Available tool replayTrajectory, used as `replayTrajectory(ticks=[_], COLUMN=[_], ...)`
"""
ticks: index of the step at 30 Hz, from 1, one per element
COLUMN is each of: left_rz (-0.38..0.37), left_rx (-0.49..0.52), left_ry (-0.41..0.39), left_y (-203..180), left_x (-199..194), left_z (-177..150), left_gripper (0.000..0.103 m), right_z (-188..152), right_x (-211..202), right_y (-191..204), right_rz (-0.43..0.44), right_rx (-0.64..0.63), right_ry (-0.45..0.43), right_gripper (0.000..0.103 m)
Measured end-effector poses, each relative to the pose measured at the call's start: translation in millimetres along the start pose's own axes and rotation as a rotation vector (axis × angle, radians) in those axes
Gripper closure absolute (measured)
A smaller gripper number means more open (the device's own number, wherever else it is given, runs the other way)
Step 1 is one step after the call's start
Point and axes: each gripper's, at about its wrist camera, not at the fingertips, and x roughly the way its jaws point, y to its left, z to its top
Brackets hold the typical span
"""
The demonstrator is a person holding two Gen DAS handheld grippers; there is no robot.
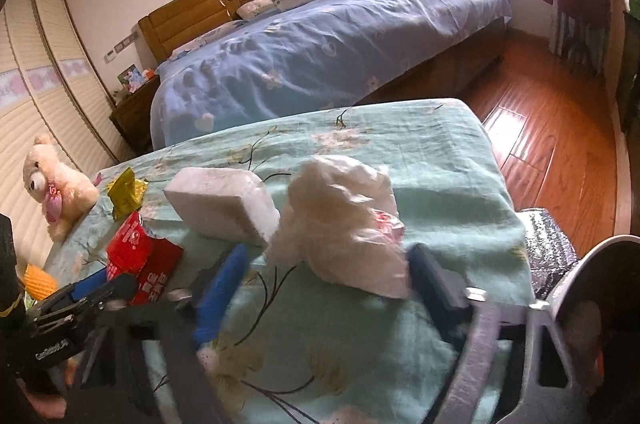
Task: Collect trash
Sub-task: 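Grasp the red carton with the left tool while the right tool grasps the white tissue, then carry the red carton and white tissue over the bin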
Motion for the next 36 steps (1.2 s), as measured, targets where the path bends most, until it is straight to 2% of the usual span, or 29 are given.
replayTrajectory(ticks=[2,3,7,19,36], left_rz=[-0.007,-0.003,-0.008,-0.055,-0.133], left_rx=[0.01,0.019,0.031,0.068,0.191], left_ry=[0.011,0.009,-0.002,-0.01,-0.009], left_y=[-1,-1,-1,-17,-80], left_x=[3,3,-5,-44,-78], left_z=[-1,-1,-5,-34,-65], left_gripper=[0.06,0.064,0.067,0.069,0.069], right_z=[-2,-3,-8,-50,-94], right_x=[0,-1,-11,-66,-129], right_y=[-1,-2,-1,-3,-19], right_rz=[0.0,0.0,0.009,0.072,0.061], right_rx=[0.005,0.009,0.007,0.061,0.105], right_ry=[0.011,0.009,-0.009,-0.053,-0.109], right_gripper=[0.06,0.064,0.083,0.083,0.084])
